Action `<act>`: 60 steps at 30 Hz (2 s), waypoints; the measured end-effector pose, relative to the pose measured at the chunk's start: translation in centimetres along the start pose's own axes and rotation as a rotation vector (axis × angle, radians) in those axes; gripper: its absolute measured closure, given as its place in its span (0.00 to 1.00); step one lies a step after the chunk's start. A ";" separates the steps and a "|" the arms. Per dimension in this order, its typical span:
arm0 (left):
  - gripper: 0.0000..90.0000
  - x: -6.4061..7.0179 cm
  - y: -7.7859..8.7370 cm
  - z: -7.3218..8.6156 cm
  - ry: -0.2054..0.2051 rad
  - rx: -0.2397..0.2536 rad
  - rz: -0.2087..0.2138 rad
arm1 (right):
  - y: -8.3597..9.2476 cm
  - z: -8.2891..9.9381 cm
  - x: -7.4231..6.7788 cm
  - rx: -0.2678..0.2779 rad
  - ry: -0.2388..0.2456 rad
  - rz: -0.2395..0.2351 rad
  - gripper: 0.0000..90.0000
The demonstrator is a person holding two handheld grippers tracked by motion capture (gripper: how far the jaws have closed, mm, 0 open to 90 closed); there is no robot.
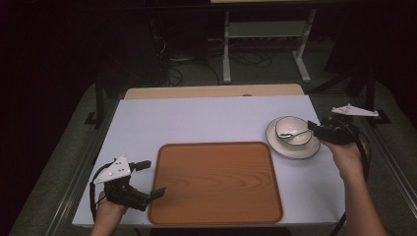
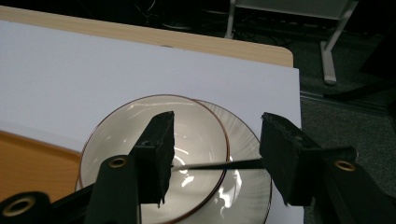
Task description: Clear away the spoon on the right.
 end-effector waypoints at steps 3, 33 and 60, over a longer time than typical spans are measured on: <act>0.00 0.0 0.0 0.0 0.001 0.001 0.002 | 0.5 0.8 -0.1 -0.003 -0.015 0.003 0.49; 0.00 0.3 -0.2 0.0 -0.017 -0.010 0.011 | -4.3 3.6 2.8 0.037 -0.148 -0.048 0.45; 0.00 0.3 -0.1 0.0 -0.014 -0.009 0.011 | -3.6 3.3 2.3 0.052 -0.100 -0.015 0.76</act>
Point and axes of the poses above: each handheld gripper's, and its own axes: y roughly backward along the jaws, z roughly out of its underside, x roughly to its right, the point moved 5 cm from there along -y, roughly forward along the jaws, and after that the axes turned 15 degrees about -z, right-handed, at the moved point
